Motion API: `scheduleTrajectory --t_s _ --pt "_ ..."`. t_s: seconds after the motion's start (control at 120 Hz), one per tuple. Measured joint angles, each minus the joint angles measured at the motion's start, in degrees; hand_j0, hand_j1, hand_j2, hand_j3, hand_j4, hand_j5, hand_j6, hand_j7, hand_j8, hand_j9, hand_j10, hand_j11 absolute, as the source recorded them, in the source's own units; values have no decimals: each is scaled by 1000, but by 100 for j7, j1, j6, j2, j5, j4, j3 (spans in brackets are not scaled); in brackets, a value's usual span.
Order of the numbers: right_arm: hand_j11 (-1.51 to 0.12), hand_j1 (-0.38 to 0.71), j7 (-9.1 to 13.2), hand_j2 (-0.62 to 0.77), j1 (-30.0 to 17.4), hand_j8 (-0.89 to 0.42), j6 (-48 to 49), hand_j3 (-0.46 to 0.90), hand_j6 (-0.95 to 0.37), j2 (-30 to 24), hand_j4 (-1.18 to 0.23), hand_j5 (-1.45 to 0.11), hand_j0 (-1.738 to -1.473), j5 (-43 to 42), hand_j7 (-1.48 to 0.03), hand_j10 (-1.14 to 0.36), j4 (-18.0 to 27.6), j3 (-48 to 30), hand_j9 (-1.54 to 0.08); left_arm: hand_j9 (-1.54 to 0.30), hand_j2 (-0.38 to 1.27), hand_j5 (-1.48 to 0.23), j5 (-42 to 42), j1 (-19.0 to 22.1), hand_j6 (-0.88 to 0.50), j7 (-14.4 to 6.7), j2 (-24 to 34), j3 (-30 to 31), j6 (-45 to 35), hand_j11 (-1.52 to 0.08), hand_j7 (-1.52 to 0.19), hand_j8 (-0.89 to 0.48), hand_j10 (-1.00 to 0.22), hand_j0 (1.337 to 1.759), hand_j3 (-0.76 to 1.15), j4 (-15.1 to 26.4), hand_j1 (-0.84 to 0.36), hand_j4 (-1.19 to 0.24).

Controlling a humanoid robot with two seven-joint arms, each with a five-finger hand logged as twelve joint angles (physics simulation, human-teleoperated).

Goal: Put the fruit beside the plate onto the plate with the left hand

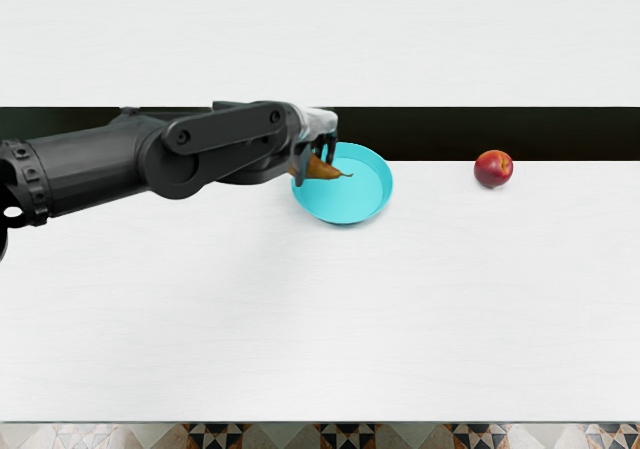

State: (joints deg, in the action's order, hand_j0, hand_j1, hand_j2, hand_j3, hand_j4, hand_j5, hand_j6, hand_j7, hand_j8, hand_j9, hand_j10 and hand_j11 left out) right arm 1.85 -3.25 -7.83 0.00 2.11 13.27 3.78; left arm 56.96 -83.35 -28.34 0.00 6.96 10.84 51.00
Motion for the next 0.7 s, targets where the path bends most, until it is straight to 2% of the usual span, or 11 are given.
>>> scheduleTrajectory --t_s 0.125,0.358,0.442,0.55,0.7 --pt "-38 -314 0 -6 0 -29 0 0 -29 0 -29 -38 -1658 0 -38 -29 0 0 -38 -920 414 -930 0 77 -568 233 0 85 5 -915 -922 -525 -639 1657 0 -4 -365 -681" --pt "-38 -314 0 -6 0 -29 0 0 -29 0 -29 -38 -1658 0 -38 -29 0 0 -38 -897 427 -907 7 45 -575 346 0 210 10 -891 -899 -529 -645 1657 0 -27 -366 -669" --pt "-38 -314 0 -6 0 -29 0 0 -29 0 -29 -38 -1658 0 -38 -29 1 0 -38 -675 297 -681 22 65 -442 477 0 238 -26 -671 -676 -412 -489 1658 0 -36 -198 -505" --pt "-38 -314 0 -6 0 -29 0 0 -29 0 -29 -38 -1658 0 -38 -29 1 0 -38 -417 178 -421 21 12 -276 547 0 245 -45 -415 -418 -258 -303 1658 0 -16 9 -313" --pt "-38 -314 0 -6 0 -29 0 0 -29 0 -29 -38 -1658 0 -38 -29 0 -1 -38 -200 86 -202 -173 21 -134 577 0 181 -57 -199 -200 -125 -146 1658 0 -14 187 -151"
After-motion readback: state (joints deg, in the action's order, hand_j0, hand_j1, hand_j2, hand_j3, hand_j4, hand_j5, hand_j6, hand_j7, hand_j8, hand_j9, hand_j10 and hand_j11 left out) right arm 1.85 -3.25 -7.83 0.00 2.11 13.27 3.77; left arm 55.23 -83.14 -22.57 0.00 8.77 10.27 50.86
